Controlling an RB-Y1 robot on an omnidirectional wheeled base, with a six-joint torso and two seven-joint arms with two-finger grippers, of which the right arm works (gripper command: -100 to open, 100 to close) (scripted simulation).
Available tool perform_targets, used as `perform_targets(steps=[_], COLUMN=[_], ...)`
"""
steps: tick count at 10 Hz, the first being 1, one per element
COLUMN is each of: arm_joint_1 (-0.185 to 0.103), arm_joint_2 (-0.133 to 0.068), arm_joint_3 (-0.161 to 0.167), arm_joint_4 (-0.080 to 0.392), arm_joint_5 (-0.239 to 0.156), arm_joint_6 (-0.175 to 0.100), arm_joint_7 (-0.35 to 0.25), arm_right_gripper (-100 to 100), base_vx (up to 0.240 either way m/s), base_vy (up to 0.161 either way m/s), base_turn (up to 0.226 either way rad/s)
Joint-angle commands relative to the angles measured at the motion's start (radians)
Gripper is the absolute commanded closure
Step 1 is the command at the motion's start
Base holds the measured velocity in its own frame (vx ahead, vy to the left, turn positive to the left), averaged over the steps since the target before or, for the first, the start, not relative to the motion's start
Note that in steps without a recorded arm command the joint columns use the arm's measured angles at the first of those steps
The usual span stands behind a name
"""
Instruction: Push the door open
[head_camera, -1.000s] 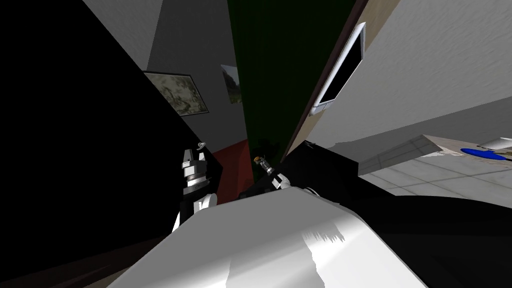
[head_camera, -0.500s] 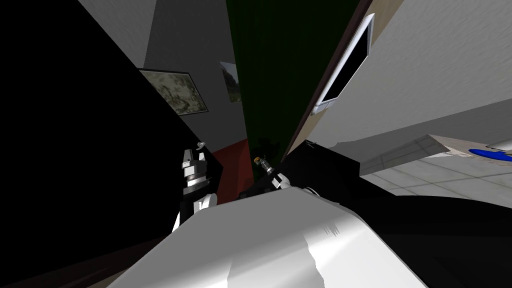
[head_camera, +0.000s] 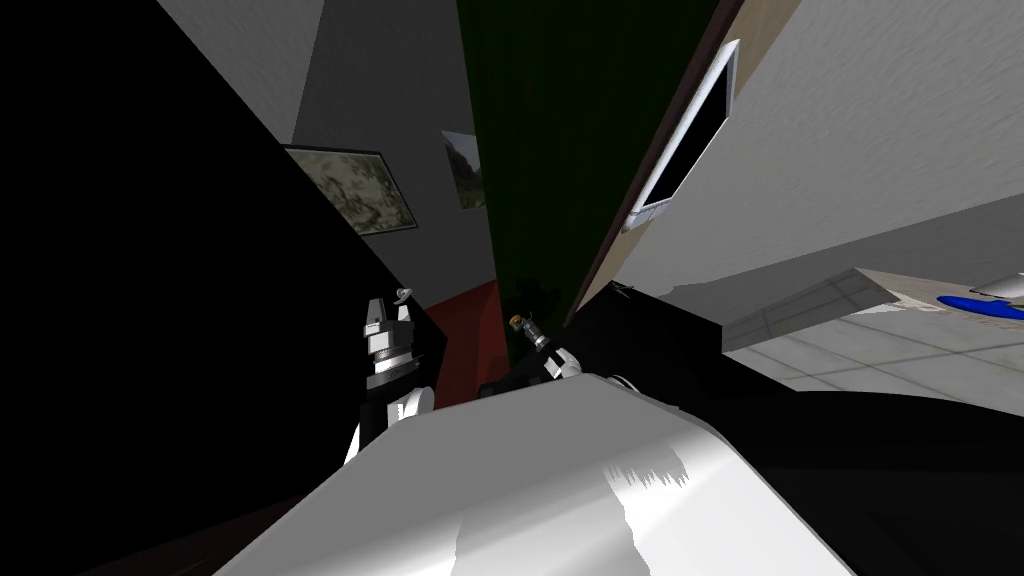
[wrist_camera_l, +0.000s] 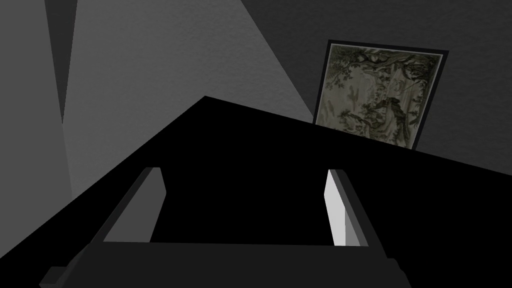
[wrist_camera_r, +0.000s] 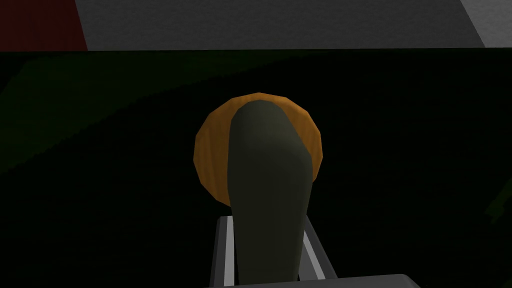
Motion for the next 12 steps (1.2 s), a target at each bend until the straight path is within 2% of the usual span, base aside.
perform_targets(steps=[1, 4, 5, 6, 8, 9, 12], arm_joint_1=[-0.005, -0.006, -0.006, -0.006, -0.006, -0.007, -0.007], arm_joint_2=[-0.007, -0.009, -0.009, -0.009, -0.009, -0.008, -0.007], arm_joint_3=[-0.017, -0.043, -0.043, -0.061, -0.067, -0.087, -0.101], arm_joint_4=[-0.020, -0.018, -0.018, -0.017, -0.016, -0.015, -0.014], arm_joint_5=[-0.012, -0.032, -0.032, -0.046, -0.051, -0.067, -0.077], arm_joint_6=[0.008, 0.016, 0.016, 0.021, 0.023, 0.028, 0.032], arm_joint_7=[0.007, 0.029, 0.029, 0.043, 0.048, 0.064, 0.075], arm_right_gripper=[100, 100, 100, 100, 100, 100, 100], base_vx=[0.170, 0.174, 0.138, 0.140, 0.121, 0.108, 0.114], base_vy=[0.111, 0.099, 0.085, 0.116, 0.106, 0.099, 0.102], base_turn=[-0.042, -0.030, -0.007, -0.072, -0.040, -0.028, -0.048])
